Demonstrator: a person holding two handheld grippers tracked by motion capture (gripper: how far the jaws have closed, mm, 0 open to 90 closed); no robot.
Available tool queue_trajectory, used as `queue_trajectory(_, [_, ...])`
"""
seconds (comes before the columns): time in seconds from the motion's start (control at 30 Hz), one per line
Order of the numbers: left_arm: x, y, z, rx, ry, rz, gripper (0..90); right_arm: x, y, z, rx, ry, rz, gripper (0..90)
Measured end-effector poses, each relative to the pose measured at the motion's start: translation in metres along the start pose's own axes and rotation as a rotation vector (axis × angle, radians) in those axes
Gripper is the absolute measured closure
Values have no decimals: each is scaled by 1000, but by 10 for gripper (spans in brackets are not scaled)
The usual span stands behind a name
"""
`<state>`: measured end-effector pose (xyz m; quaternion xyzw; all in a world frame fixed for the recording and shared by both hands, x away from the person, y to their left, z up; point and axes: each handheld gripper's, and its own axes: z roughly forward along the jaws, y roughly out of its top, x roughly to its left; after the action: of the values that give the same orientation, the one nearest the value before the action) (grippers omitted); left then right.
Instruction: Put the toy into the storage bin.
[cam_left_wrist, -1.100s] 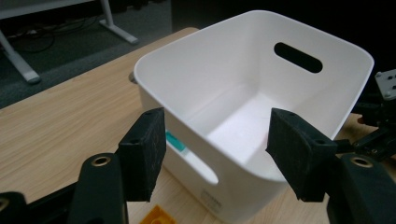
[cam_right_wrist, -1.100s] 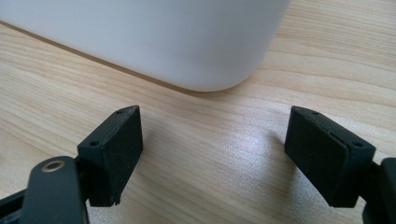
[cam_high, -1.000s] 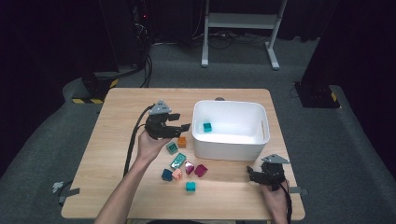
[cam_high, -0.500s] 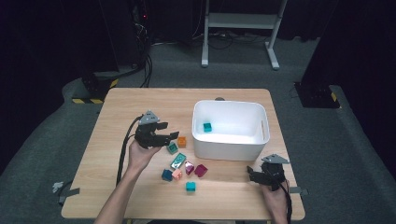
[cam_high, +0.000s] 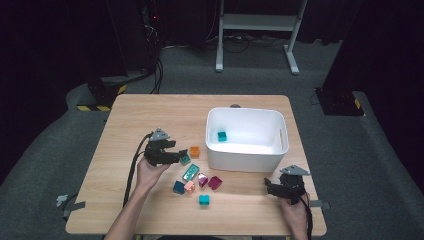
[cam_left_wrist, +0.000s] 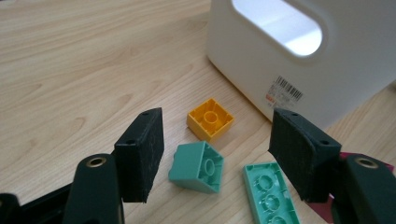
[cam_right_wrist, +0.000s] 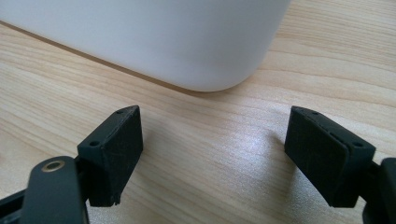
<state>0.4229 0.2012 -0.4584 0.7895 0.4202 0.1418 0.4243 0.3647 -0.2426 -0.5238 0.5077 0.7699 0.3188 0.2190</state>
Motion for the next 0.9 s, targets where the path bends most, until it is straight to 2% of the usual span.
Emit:
queue_trajectory(0.43, [7, -20, 18, 51, 17, -5, 352, 0, 0, 0, 0, -1, 0, 192])
queue_trajectory(0.9, [12, -27, 38, 85, 33, -27, 361, 0, 0, 0, -1, -1, 0, 192])
